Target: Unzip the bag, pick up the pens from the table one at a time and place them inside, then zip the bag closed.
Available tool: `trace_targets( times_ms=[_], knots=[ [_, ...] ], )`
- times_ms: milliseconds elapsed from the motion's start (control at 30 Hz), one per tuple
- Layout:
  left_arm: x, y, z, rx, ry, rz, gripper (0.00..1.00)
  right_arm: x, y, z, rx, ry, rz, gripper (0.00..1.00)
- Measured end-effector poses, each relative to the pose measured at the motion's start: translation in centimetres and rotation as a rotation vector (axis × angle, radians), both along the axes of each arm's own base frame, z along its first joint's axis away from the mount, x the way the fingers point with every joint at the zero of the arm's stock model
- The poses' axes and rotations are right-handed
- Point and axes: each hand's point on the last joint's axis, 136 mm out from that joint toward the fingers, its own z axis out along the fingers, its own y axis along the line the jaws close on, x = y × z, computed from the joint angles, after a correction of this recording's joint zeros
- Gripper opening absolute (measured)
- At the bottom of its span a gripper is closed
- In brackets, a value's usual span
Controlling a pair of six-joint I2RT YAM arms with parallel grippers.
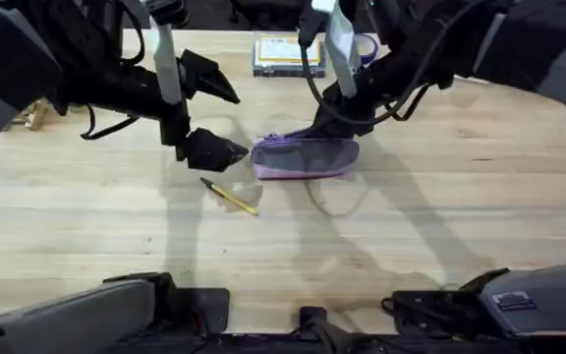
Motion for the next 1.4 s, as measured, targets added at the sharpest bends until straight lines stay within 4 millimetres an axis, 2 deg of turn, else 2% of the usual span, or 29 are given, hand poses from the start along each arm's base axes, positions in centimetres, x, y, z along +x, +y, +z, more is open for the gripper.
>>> trace_targets(
  times_ms=[233, 567, 833, 1033, 1100, 1200, 1300, 1333, 1400],
  knots=[
    [0.0, 0.0, 0.0, 0.0, 0.0, 0.0, 0.993, -0.2, 0.0, -0.5, -0.007, 0.022, 0.001, 0.033],
    [0.0, 0.0, 0.0, 0.0, 0.001, 0.0, 0.993, 0.1, 0.6, -4.7, -0.034, 0.121, 0.011, 0.033],
    [0.0, 0.0, 0.0, 0.0, 0.002, 0.0, 0.993, -0.5, 2.7, -4.6, 0.015, 0.118, 0.067, 0.03],
    [0.0, 0.0, 0.0, 0.0, 0.002, 0.0, 0.992, -0.9, 3.2, -4.6, 0.016, 0.12, 0.083, 0.033],
    [0.0, 0.0, 0.0, 0.0, 0.002, 0.0, 0.993, -1.0, 3.2, -4.6, 0.016, 0.121, 0.083, 0.112],
    [0.0, 0.0, 0.0, 0.0, 0.002, 0.0, 0.993, -0.9, 3.2, -4.7, 0.015, 0.122, 0.083, 0.493],
    [0.0, 0.0, 0.0, 0.0, 0.002, 0.0, 0.994, -1.0, 3.2, -4.7, 0.015, 0.122, 0.084, 0.924],
    [0.0, 0.0, 0.0, 0.0, 0.002, 0.0, 0.993, -1.0, 3.2, -4.7, 0.015, 0.12, 0.086, 0.977],
    [0.0, 0.0, 0.0, 0.0, 0.002, 0.0, 0.993, -1.0, 3.2, -4.7, 0.015, 0.12, 0.086, 0.995]
  ],
)
